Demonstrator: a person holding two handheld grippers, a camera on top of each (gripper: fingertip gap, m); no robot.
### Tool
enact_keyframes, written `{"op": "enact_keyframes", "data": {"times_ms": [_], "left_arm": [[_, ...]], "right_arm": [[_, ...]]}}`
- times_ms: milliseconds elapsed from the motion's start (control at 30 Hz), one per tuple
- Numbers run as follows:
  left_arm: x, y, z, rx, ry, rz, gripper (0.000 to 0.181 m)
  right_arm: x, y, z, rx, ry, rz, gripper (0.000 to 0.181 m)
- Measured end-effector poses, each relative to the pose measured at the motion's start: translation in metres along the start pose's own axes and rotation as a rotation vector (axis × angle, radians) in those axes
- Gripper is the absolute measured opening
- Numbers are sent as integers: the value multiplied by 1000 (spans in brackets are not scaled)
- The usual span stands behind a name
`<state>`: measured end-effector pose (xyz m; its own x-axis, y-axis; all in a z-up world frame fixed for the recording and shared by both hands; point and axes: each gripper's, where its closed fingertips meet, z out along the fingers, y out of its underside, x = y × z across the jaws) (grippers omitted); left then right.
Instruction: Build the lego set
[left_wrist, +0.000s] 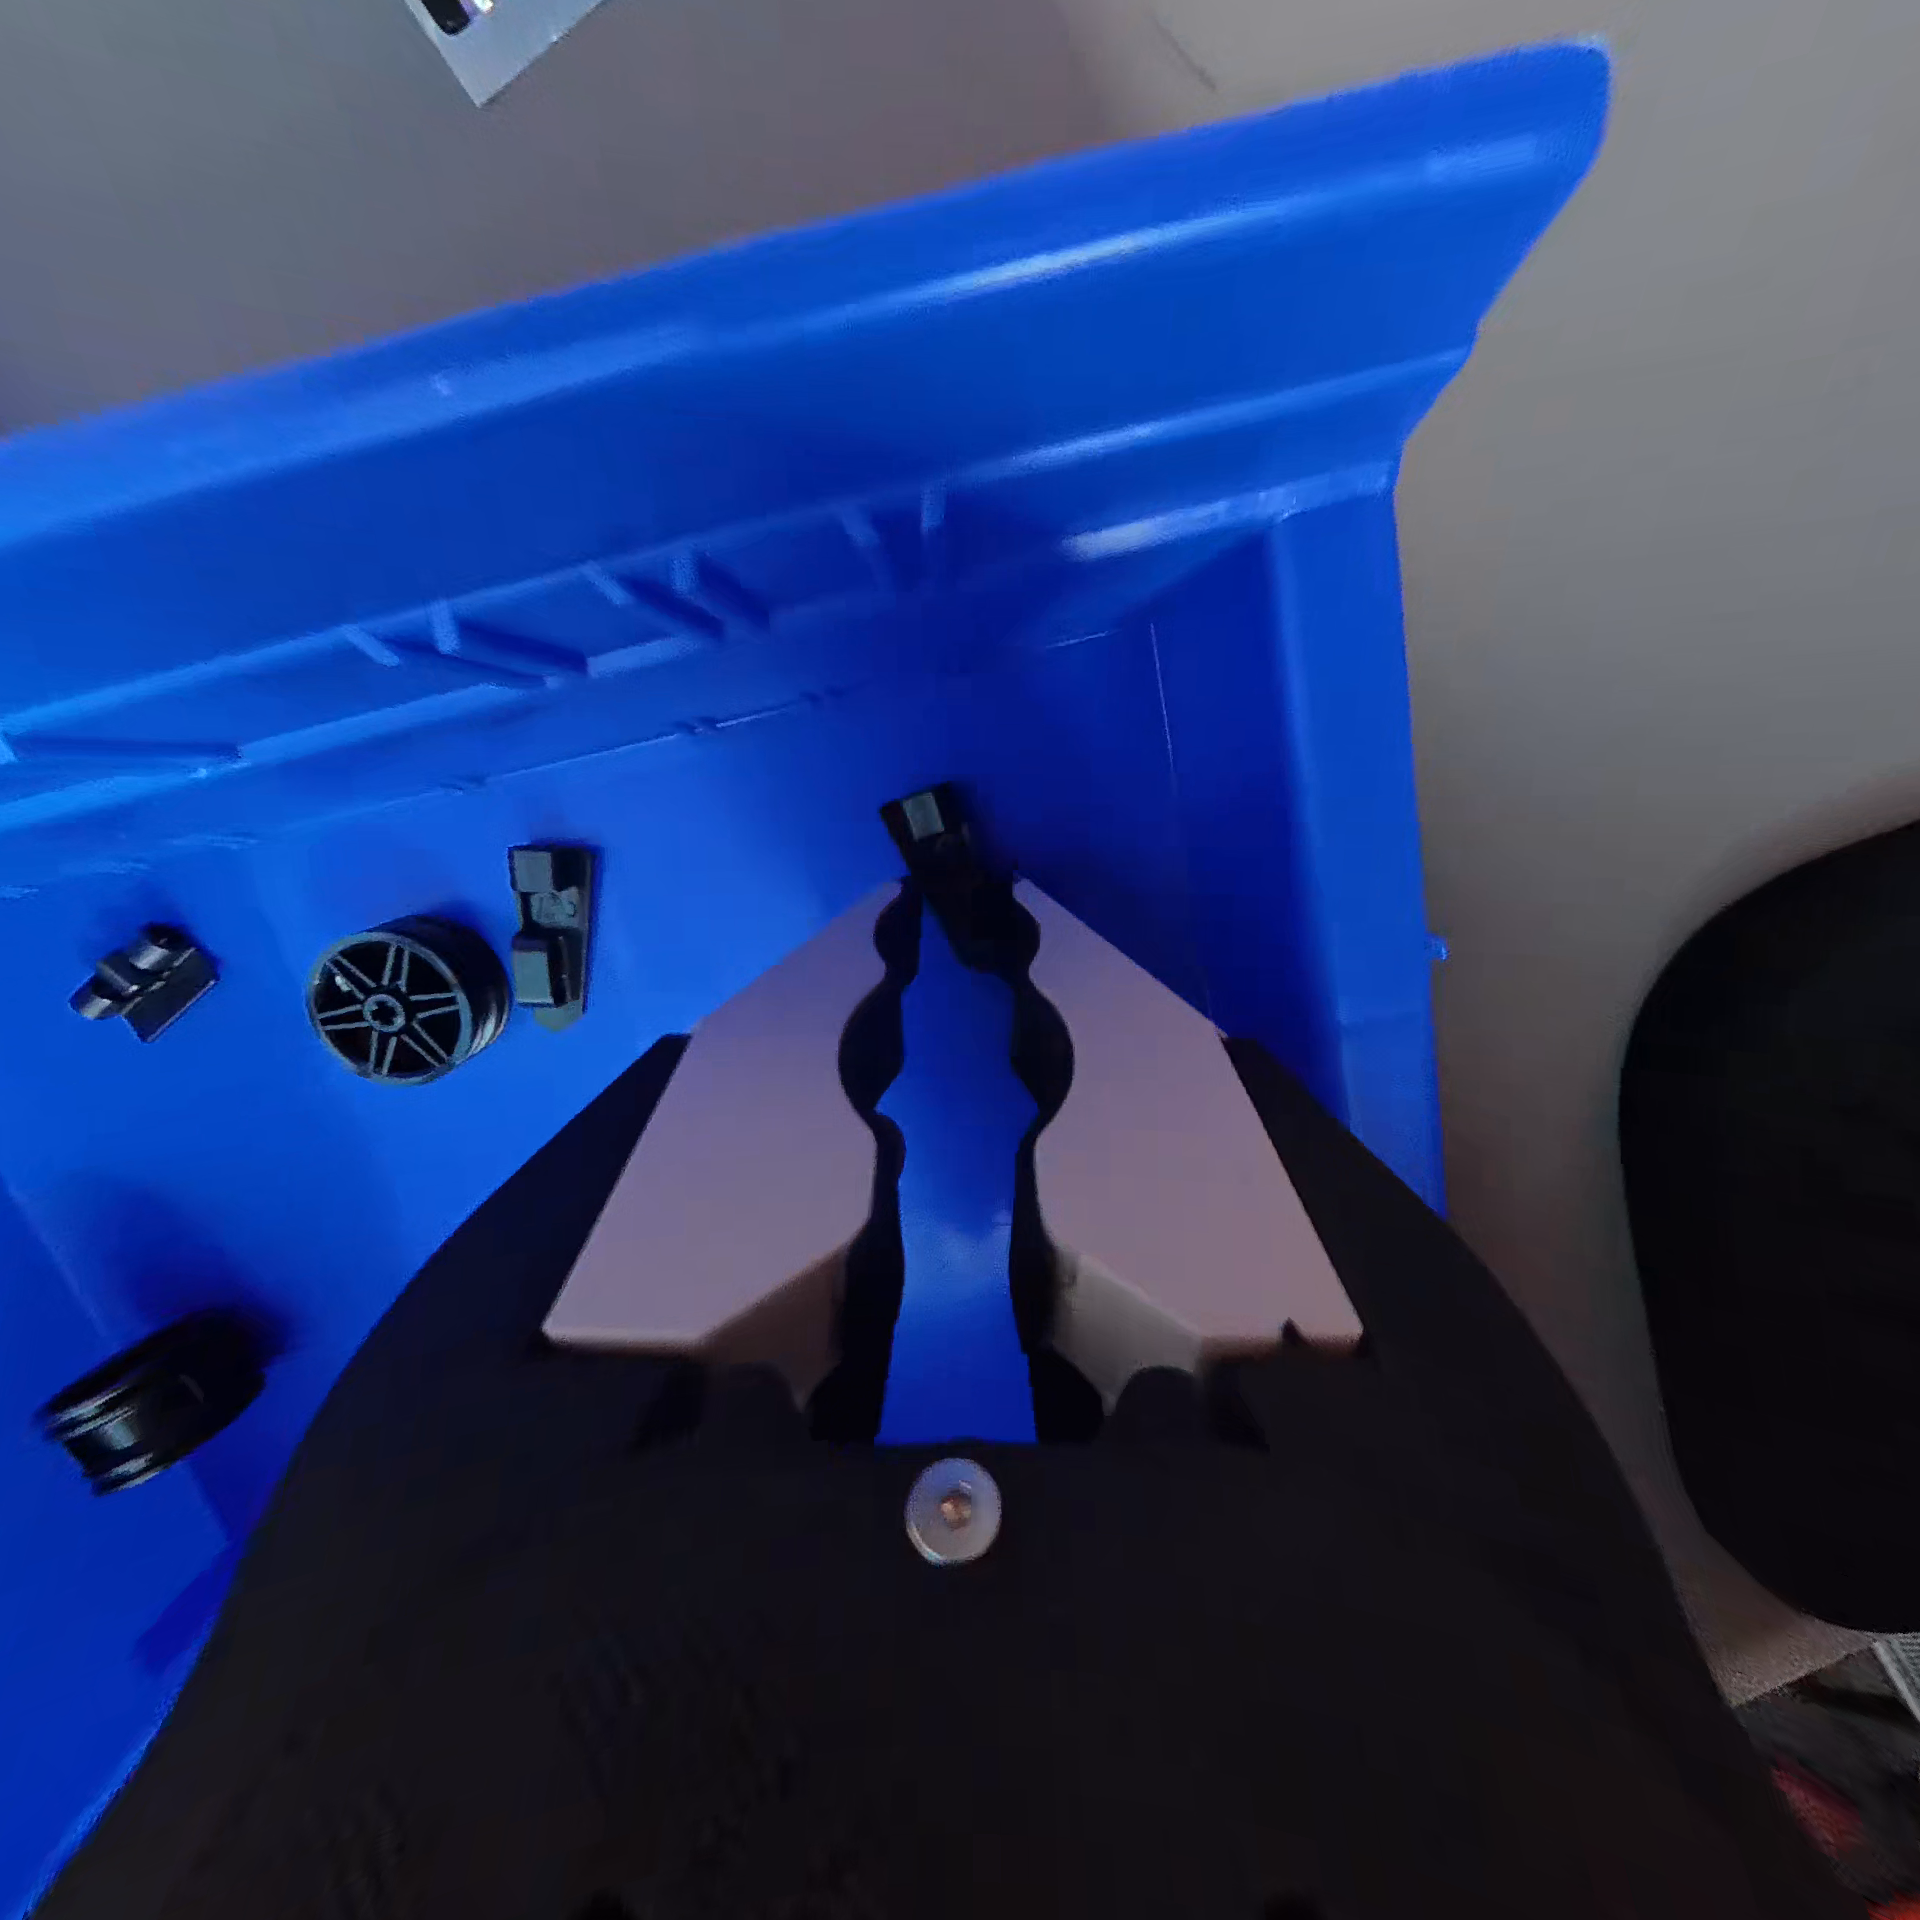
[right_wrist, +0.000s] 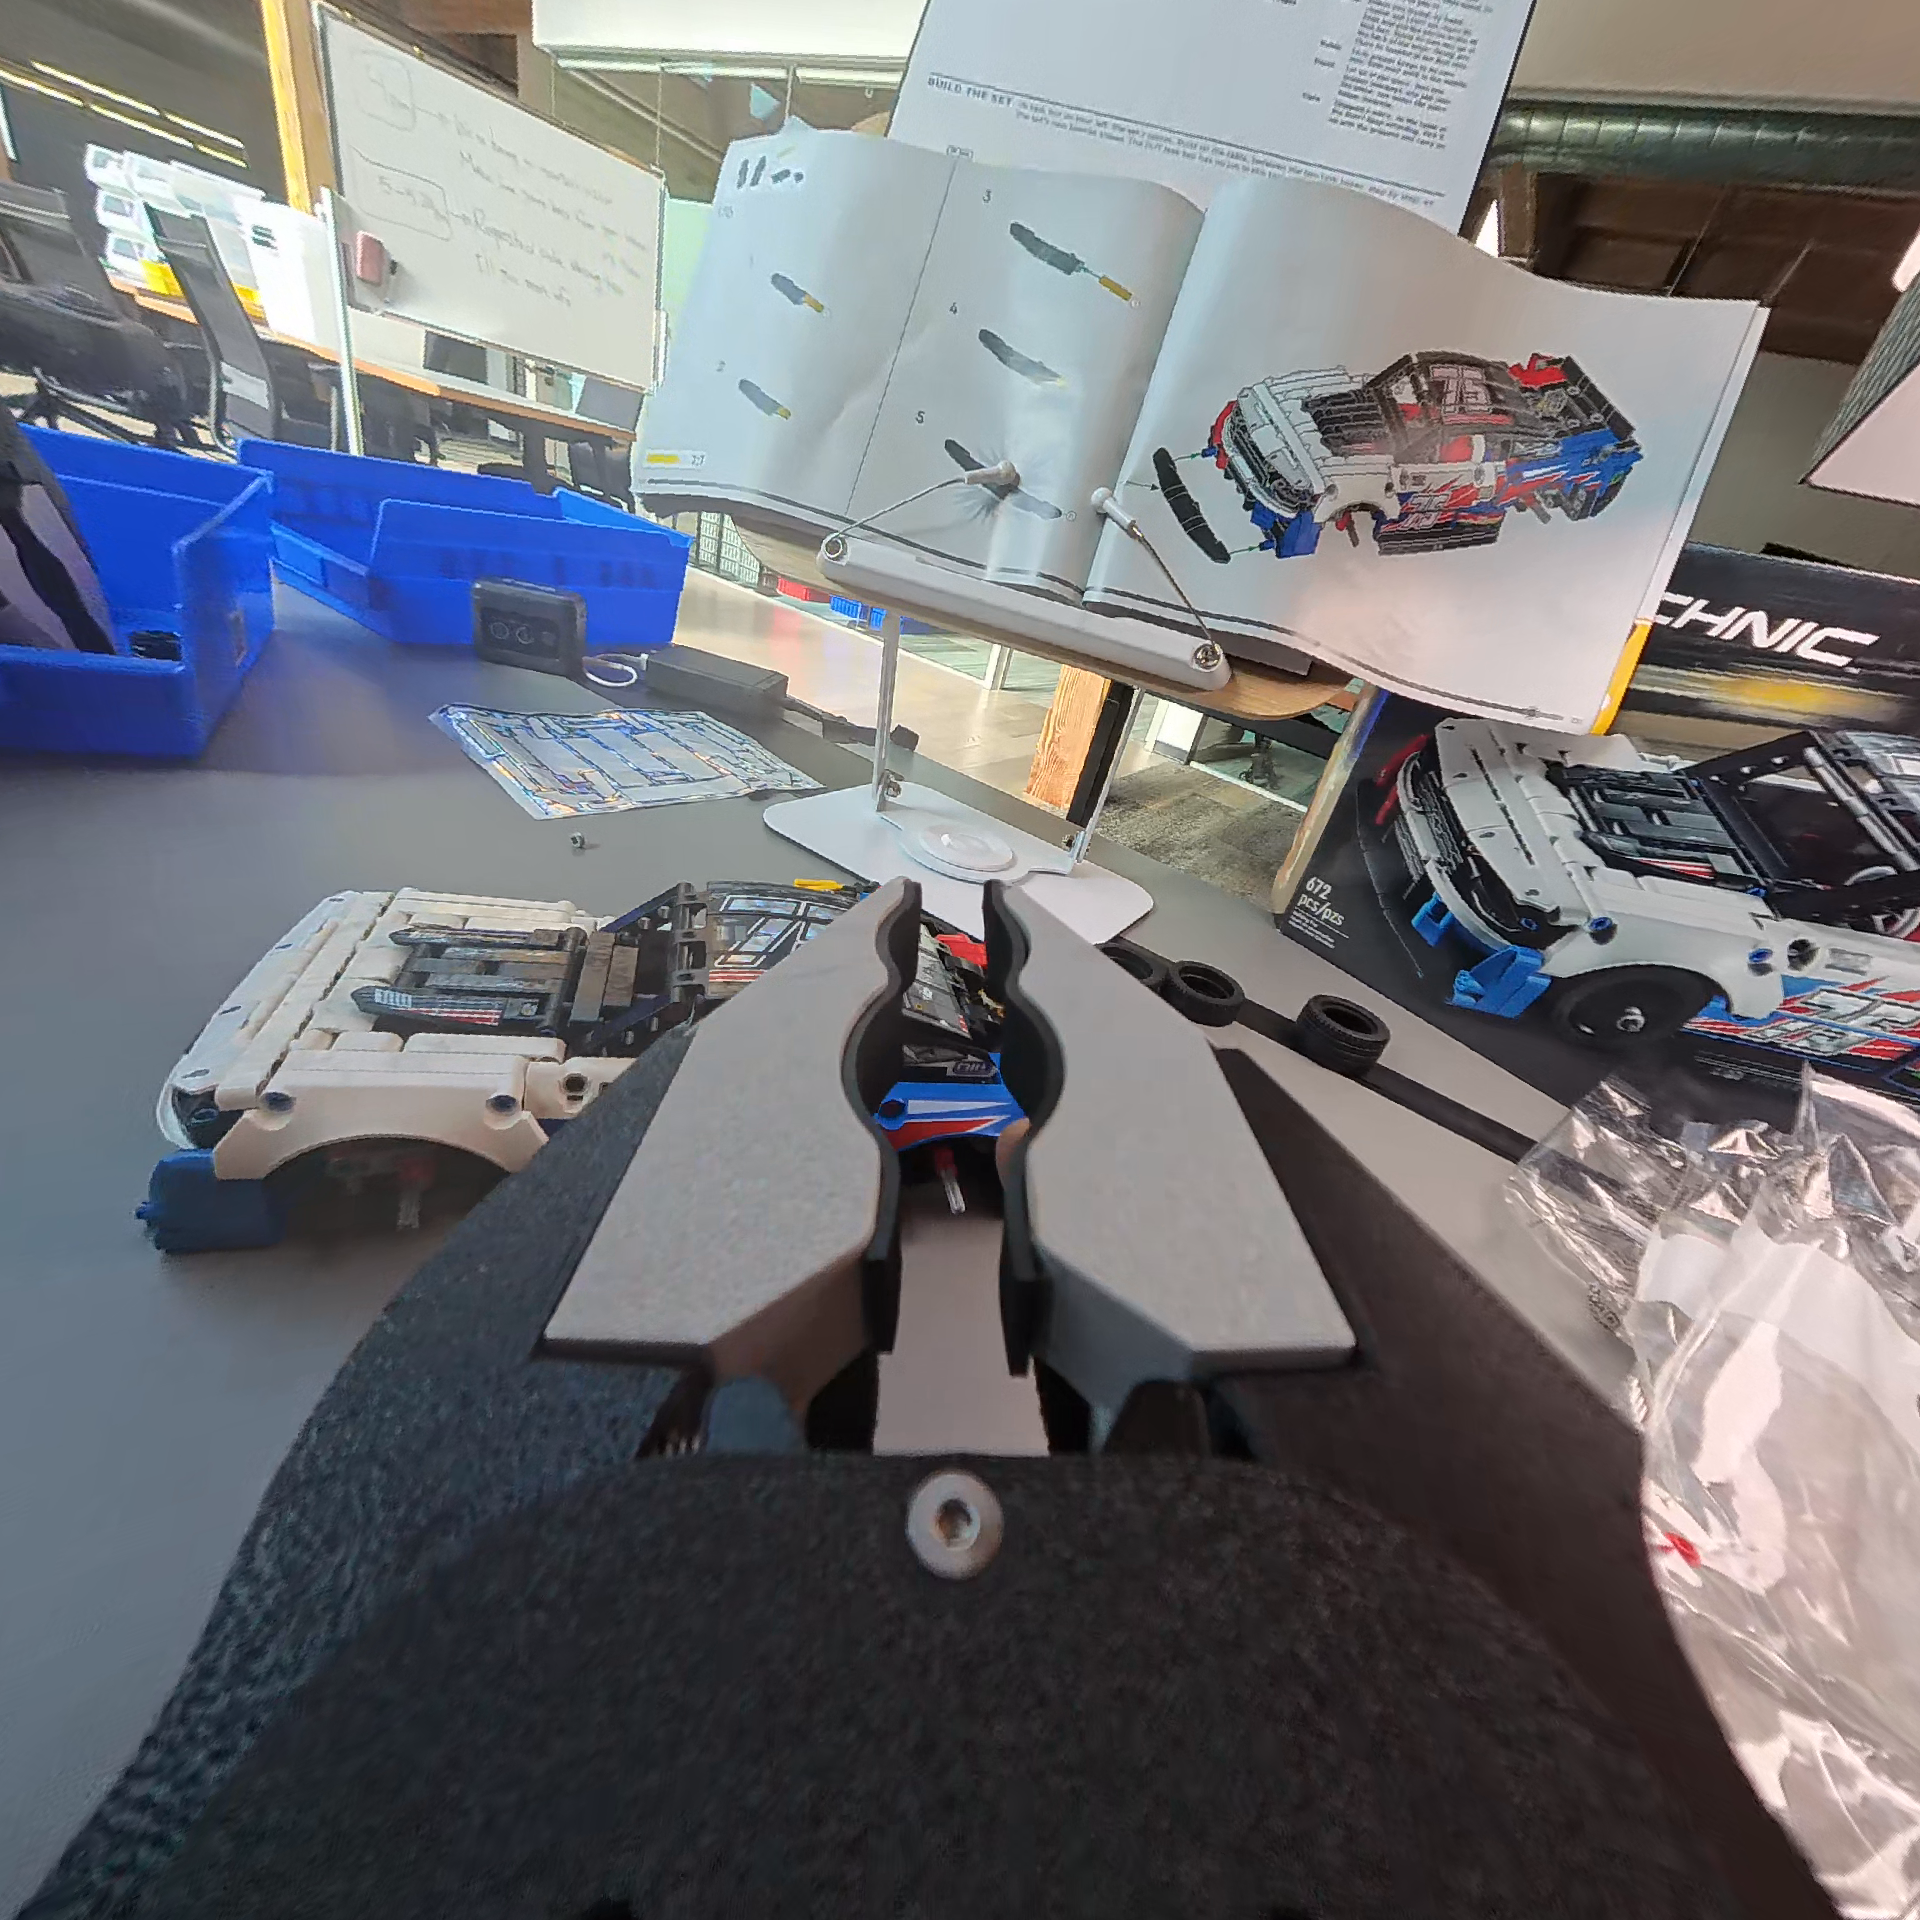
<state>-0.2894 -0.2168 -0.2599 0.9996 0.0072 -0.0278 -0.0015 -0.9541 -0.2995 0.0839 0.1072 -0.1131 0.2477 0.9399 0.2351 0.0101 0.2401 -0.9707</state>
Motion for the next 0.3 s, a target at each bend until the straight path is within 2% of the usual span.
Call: {"op": "enact_keyframes", "data": {"times_ms": [33,100,167,233,300], "left_arm": [[-3,3,-2,-18,-36,32,7],[-8,2,-11,-7,-105,81,6],[0,-16,-34,93,-132,92,6],[37,-46,-64,214,-124,193,5],[103,-71,-78,290,-17,294,5]], "right_arm": [[0,-1,0,4,-3,4,9],[-2,-4,-1,11,-13,7,9],[-5,-5,-2,17,-23,5,9],[-7,-5,-1,19,-29,2,8],[-7,-4,0,15,-33,6,8]]}}
